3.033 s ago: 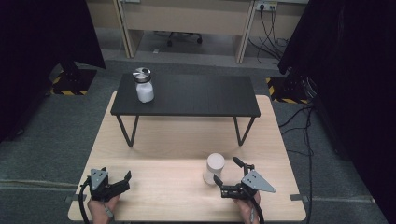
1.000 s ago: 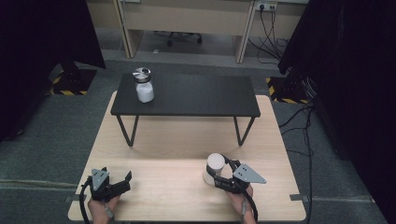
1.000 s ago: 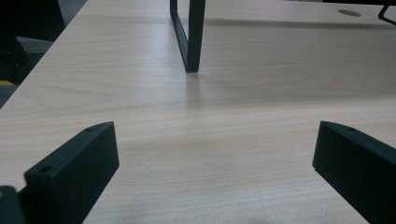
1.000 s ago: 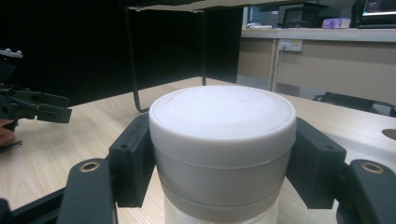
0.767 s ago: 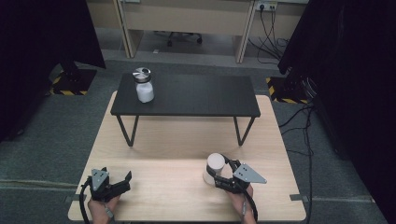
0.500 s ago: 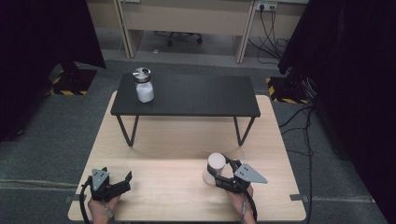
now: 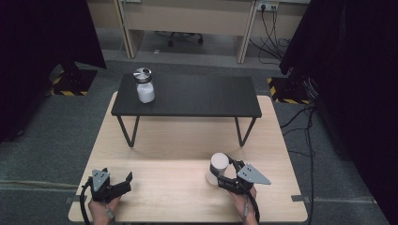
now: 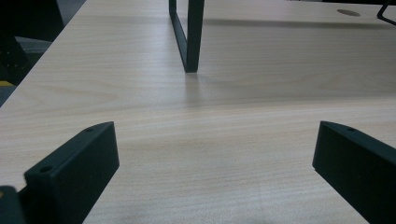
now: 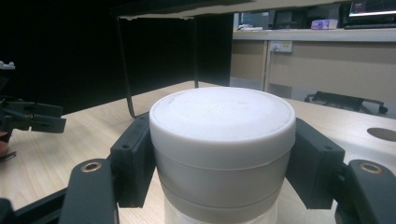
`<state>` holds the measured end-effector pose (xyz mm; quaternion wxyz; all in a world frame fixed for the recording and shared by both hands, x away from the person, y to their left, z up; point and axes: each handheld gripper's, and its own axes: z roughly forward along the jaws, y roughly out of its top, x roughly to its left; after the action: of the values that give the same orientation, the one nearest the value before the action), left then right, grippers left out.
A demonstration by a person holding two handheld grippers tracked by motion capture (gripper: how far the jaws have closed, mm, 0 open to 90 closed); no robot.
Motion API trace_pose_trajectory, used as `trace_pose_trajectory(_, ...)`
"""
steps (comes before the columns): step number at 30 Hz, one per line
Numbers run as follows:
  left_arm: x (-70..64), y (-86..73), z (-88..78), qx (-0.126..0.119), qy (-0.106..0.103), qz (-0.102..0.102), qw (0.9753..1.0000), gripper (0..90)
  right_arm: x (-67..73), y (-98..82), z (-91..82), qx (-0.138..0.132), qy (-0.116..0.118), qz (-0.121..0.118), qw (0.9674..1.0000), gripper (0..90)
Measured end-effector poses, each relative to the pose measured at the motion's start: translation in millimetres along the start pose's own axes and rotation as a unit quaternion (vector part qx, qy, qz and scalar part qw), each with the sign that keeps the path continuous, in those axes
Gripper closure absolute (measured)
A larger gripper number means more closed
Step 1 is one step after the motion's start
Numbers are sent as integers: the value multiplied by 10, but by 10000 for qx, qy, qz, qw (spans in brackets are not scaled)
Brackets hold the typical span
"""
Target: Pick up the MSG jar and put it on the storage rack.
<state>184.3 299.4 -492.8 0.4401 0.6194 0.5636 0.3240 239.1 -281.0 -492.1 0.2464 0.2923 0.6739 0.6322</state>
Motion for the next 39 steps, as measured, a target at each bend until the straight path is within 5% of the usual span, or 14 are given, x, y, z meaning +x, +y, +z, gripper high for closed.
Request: trace_pose_trajectory(39, 21, 15, 10, 43, -1, -81, 10000, 0, -53, 694, -176, -278, -663, -8, 9974, 338)
